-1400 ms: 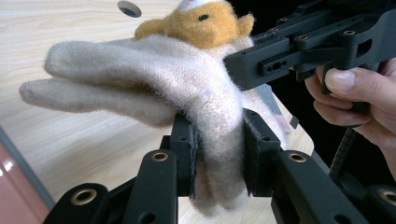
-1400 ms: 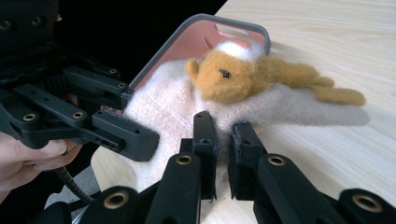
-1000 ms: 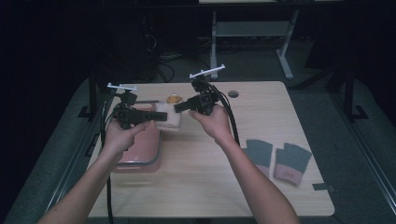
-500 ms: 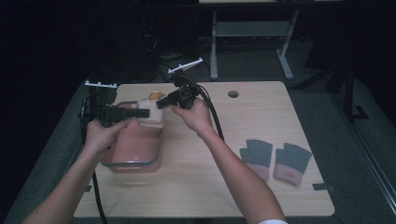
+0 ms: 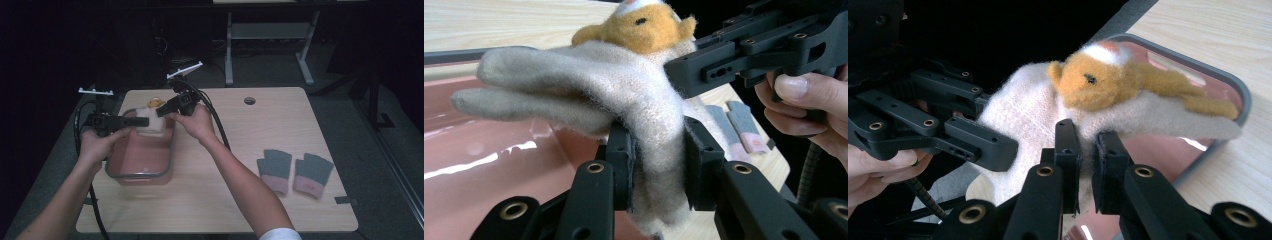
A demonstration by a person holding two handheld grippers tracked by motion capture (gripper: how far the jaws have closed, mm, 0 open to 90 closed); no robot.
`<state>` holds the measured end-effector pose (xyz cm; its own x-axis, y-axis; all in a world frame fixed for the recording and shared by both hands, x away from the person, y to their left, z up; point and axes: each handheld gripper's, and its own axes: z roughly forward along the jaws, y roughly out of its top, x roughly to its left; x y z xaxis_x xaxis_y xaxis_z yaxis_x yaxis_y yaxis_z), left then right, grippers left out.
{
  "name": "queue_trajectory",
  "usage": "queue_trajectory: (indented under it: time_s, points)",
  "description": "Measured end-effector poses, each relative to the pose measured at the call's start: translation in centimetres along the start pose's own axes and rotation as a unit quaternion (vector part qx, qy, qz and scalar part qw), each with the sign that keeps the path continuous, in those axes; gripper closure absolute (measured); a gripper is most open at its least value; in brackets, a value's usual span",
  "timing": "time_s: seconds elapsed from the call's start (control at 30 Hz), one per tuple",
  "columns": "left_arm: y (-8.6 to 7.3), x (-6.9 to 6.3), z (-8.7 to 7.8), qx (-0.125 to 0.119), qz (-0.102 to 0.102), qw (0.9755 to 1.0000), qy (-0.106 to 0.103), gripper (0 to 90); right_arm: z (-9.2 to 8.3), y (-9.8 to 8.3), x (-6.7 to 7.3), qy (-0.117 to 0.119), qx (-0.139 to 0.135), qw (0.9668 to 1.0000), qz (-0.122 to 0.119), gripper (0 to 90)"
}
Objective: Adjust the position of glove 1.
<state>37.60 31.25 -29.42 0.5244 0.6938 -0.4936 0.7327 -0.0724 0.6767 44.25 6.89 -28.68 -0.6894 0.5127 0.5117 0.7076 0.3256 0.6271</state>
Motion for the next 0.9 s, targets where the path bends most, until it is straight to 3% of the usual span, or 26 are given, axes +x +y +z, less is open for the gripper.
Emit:
queue_trajectory:
  time_s: [0.47, 0.9]
  points:
    - [-1.3, 2.5, -0.4, 0.013, -0.023, 0.9994, 0.024, 69.4, 3.8, 0.0, -0.8, 0.025, 0.018, 0.9994, 0.016, 82.8]
    - [-3.2, 4.3, 0.6, 0.033, -0.042, 0.9978, 0.039, 69.4, 6.9, -1.1, -2.0, 0.027, 0.045, 0.9982, 0.029, 82.6]
